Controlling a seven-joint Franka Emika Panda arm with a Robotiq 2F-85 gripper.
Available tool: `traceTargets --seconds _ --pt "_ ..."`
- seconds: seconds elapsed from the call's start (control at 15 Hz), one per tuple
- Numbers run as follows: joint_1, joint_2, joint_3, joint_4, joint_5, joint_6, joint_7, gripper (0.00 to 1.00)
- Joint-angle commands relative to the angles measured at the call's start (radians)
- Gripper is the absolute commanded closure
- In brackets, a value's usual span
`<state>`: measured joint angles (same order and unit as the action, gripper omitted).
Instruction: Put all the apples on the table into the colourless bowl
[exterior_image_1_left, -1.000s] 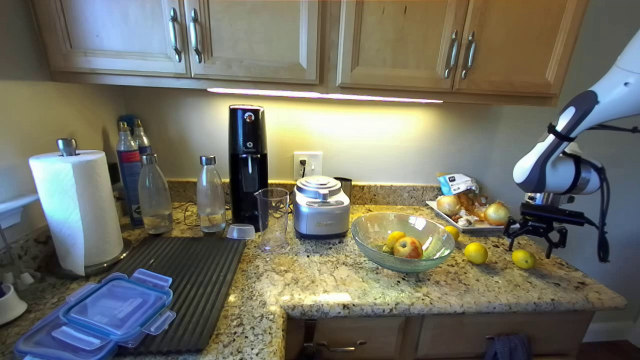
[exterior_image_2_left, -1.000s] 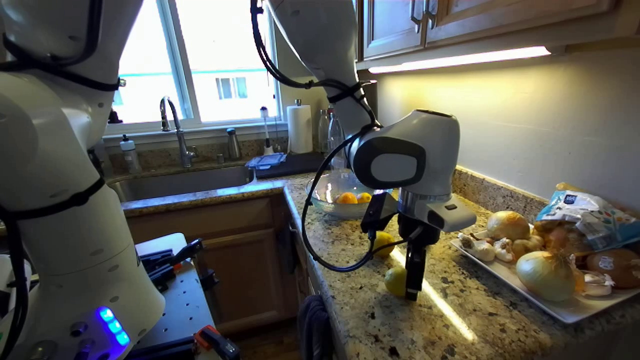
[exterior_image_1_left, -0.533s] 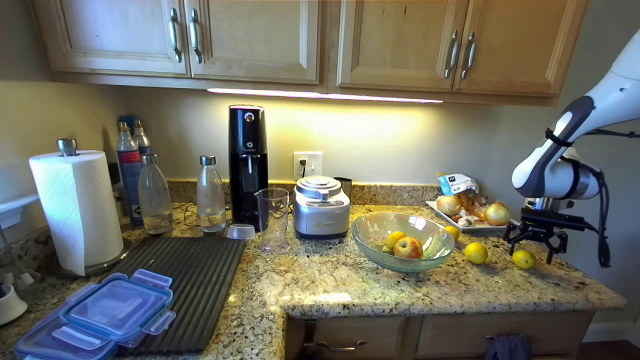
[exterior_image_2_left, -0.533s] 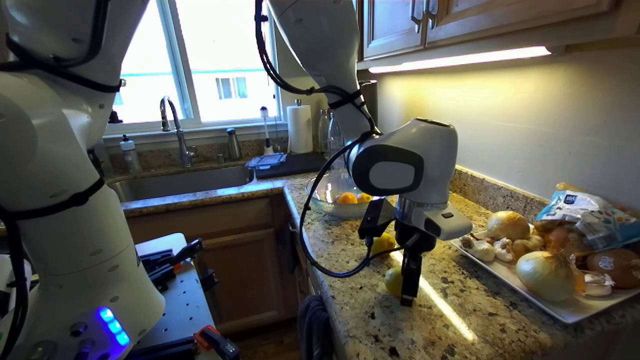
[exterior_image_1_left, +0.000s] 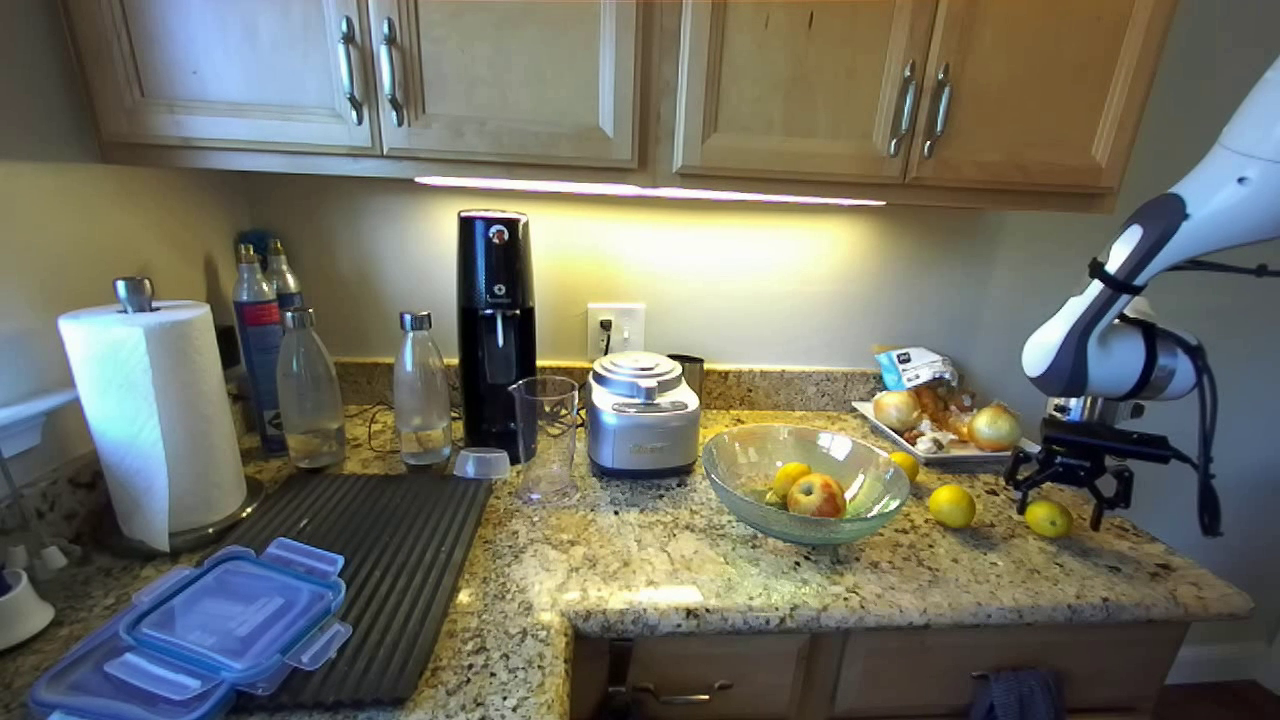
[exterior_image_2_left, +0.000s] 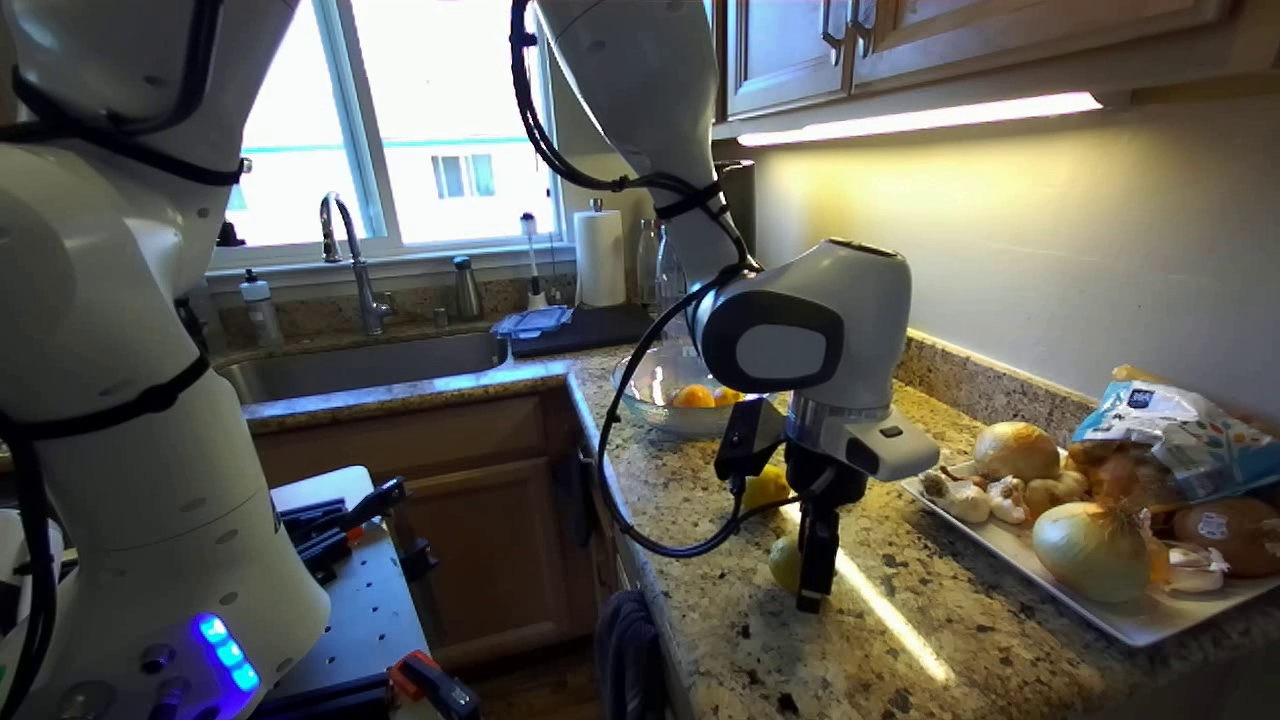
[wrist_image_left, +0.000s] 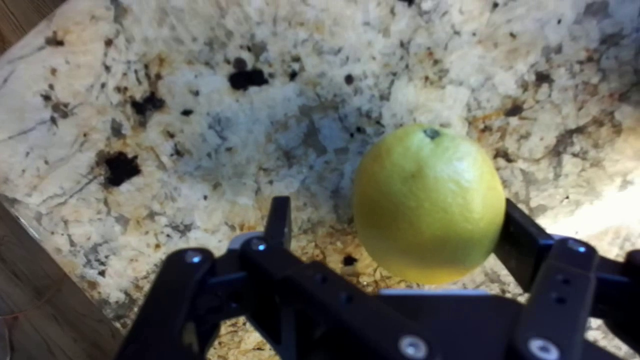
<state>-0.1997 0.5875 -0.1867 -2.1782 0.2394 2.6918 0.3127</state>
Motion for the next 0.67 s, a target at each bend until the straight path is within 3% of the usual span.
traceTargets --seconds 0.0,0.47,0.53,0.6 --pt "-0.009 -0.024 0.008 -0.032 0.009 -0.020 -0.029 0.04" --pt "-0.005 -0.037 0.018 -0.057 0.007 -0.019 -0.043 0.00" --pt "-0.007 -0.036 0.021 -0.057 0.008 -0.017 -0.049 0.02" --pt "-0.009 -0.034 0.025 -0.055 0.011 -0.009 -0.056 0.15"
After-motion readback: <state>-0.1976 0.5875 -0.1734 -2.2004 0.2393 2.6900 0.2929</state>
